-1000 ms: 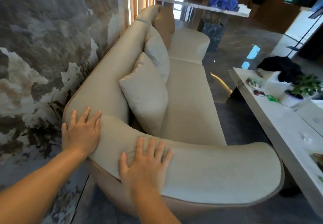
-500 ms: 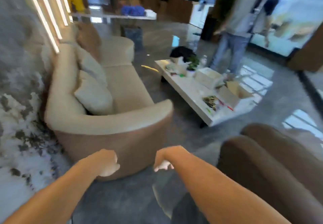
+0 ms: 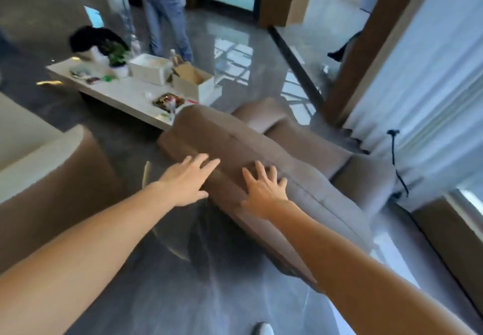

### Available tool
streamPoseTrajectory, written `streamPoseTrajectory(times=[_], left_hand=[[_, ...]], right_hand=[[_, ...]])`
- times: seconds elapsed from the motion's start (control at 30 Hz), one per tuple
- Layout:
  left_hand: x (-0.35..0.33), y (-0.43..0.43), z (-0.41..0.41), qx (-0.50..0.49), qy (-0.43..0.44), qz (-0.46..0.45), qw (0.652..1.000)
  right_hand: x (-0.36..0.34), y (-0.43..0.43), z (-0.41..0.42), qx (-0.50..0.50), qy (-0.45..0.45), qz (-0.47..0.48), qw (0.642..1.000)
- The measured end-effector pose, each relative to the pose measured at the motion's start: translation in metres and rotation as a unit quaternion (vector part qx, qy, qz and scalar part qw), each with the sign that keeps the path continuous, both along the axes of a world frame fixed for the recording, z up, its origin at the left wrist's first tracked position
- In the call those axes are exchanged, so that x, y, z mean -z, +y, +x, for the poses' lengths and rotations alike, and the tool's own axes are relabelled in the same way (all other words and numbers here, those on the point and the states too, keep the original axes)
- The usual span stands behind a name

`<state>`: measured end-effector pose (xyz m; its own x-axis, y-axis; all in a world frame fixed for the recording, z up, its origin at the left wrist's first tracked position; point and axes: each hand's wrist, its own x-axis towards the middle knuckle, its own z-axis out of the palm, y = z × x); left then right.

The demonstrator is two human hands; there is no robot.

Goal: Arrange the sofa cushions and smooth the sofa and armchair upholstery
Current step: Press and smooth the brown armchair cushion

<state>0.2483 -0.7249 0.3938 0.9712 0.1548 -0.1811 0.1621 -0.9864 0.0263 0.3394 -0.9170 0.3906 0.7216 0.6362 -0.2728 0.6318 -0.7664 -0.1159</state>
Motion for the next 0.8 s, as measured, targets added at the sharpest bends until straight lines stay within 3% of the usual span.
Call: streamPoseTrajectory(times=[0.27,0.5,0.67,0.8], left_hand=[[0.005,-0.035,0.117,0.081,0.04,0.054,0.994],[0.015,-0.023,0.146,0.17,0.056,0.09,0.98],[0.017,-0.029,0.141,0.172,0.037,0.029,0.984],[0.018,-0.056,0.135,0.156,0.028,0.041,0.987]], right_hand=[[0.06,-0.064,0.066,0.077,0.023,0.104,0.991],[0.065,-0.061,0.071,0.086,0.026,0.153,0.984],[0.062,-0.083,0.069,0.081,-0.001,0.162,0.983],[0.059,-0.111,0.07,0.065,-0.004,0.162,0.985]])
